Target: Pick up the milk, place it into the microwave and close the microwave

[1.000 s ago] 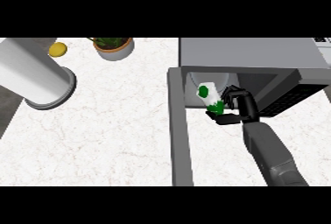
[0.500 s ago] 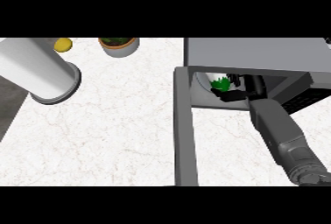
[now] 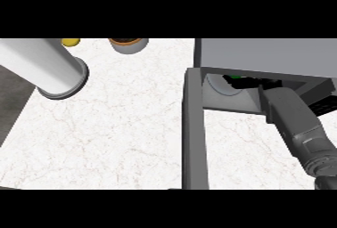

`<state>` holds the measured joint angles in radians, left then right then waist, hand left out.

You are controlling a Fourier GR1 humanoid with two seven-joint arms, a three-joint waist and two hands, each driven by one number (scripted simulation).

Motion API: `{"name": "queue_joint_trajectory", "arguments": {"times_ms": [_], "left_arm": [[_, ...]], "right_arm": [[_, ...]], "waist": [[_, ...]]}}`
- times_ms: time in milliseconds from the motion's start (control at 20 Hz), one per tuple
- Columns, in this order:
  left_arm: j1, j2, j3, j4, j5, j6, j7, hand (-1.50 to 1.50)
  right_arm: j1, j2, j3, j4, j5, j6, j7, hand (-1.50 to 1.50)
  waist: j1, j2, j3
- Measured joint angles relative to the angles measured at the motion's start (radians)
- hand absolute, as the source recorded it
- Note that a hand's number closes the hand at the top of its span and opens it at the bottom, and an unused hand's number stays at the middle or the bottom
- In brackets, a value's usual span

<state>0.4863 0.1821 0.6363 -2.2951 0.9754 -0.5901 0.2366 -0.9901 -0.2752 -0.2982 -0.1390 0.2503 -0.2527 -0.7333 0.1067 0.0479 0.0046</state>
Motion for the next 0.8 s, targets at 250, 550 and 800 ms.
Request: {"name": "queue_joint_trajectory", "arguments": {"times_ms": [250, 550, 800], "left_arm": [[-0.028, 0.012, -0.008, 0.011, -0.004, 0.0, 0.002, -1.5], [-0.054, 0.032, -0.008, 0.023, -0.009, 0.002, 0.006, -1.5], [-0.074, 0.041, -0.015, 0.038, -0.015, -0.003, 0.007, -1.5]], "right_arm": [[-0.019, -0.025, -0.008, 0.015, 0.002, -0.055, 0.022, 1.5], [-0.018, -0.035, -0.029, 0.035, -0.017, -0.109, 0.033, 1.5], [-0.018, -0.043, -0.046, 0.049, -0.037, -0.135, 0.031, 1.5]], "waist": [[0.016, 0.01, 0.0], [0.028, 0.007, -0.005], [0.037, 0.006, -0.011]]}}
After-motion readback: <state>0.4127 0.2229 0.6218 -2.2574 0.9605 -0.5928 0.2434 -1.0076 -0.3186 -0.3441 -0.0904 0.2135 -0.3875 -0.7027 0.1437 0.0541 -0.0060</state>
